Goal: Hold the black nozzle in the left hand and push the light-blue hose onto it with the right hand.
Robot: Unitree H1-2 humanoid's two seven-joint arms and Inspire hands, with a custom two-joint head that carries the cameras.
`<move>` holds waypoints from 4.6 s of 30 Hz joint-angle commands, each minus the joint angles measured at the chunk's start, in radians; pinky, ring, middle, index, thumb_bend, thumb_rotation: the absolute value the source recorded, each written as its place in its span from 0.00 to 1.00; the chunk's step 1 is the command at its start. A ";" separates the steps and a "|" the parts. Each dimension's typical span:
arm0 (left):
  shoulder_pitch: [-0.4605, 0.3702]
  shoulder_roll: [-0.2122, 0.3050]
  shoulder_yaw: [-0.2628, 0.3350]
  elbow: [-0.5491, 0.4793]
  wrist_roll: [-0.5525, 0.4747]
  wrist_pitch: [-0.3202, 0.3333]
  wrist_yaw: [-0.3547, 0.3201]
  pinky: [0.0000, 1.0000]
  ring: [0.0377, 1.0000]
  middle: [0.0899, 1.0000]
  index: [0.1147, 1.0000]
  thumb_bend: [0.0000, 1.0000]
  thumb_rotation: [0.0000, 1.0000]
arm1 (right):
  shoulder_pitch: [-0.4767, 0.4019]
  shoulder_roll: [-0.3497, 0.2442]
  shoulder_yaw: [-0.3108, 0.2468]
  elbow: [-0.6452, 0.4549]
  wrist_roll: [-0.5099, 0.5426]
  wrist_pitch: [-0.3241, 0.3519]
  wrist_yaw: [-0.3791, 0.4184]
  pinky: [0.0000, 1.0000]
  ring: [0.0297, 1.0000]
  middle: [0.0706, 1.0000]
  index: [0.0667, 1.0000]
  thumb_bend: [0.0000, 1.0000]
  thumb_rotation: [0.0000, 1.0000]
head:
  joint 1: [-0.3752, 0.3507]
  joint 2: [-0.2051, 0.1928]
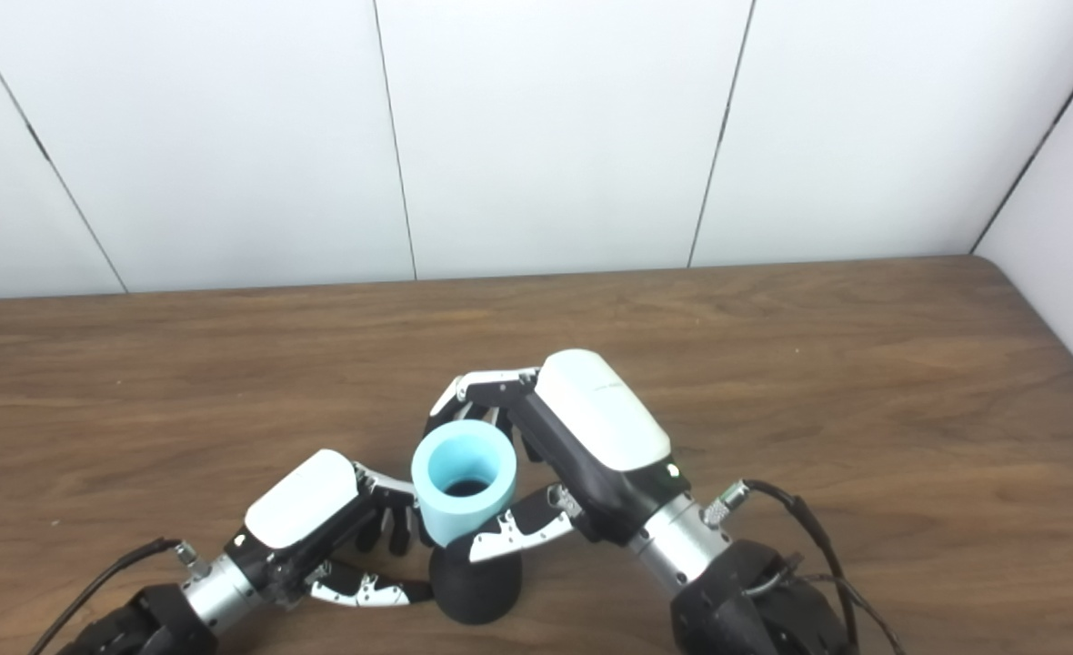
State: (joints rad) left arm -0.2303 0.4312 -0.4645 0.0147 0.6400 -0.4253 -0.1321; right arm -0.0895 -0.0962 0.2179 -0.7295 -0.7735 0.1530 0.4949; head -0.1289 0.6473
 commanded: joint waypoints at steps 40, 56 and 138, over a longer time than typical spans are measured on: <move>0.036 0.012 -0.015 -0.012 0.019 0.012 -0.062 0.56 0.50 0.48 0.42 0.52 0.06 | -0.002 0.001 0.014 0.031 -0.035 -0.084 -0.087 0.15 0.31 0.40 0.51 0.50 0.00 | 0.010 0.006; 0.040 0.010 -0.014 -0.017 0.023 0.019 -0.072 0.56 0.50 0.48 0.42 0.52 0.06 | -0.004 0.003 0.015 0.032 -0.038 -0.073 -0.082 0.16 0.31 0.41 0.51 0.50 0.00 | 0.010 0.006; 0.062 -0.028 -0.003 -0.021 0.038 0.107 -0.072 0.59 0.64 0.67 0.65 1.00 0.42 | -0.012 0.014 0.011 0.002 -0.113 -0.007 0.011 0.38 0.48 0.52 0.53 1.00 0.30 | 0.014 0.002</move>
State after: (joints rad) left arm -0.2000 0.3954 -0.4461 -0.0234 0.6454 -0.3276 -0.1612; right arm -0.0843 -0.0863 0.2330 -0.6995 -0.8884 0.1526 0.5166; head -0.1150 0.6489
